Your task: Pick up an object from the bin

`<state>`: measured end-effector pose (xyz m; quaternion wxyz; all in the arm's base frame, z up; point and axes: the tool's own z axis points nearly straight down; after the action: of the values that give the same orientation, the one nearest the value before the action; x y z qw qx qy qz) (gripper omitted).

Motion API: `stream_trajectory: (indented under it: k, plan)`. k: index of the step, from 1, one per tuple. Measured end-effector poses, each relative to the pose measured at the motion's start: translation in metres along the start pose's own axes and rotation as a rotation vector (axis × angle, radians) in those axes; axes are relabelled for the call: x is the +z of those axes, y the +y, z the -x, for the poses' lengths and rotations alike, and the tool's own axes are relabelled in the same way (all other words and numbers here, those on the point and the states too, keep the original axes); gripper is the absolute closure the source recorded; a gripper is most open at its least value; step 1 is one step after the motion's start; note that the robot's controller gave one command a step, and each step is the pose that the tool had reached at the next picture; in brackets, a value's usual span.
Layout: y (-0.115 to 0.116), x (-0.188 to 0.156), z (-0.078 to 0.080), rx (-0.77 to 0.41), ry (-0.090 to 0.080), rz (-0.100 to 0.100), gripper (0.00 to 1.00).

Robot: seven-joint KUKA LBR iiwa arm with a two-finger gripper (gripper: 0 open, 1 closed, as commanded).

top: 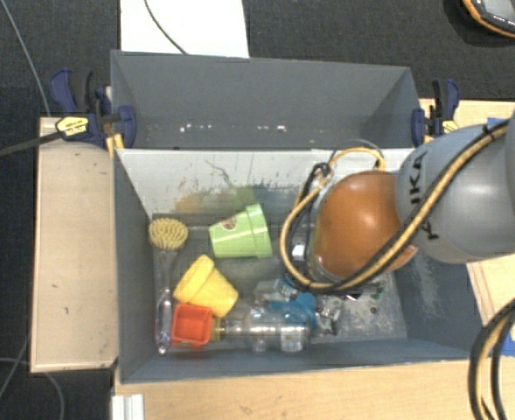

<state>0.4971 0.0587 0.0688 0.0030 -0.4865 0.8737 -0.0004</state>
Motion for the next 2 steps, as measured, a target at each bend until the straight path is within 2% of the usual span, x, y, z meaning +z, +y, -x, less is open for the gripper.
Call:
stream_trajectory:
  k: [1, 2]
  plan:
    - [-0.0050, -0.0022, 0.0169, -0.089, 0.000, -0.001, 1.00]
    - [-0.0050, -0.0025, 0.0169, -0.089, 0.000, -0.002, 1.00]
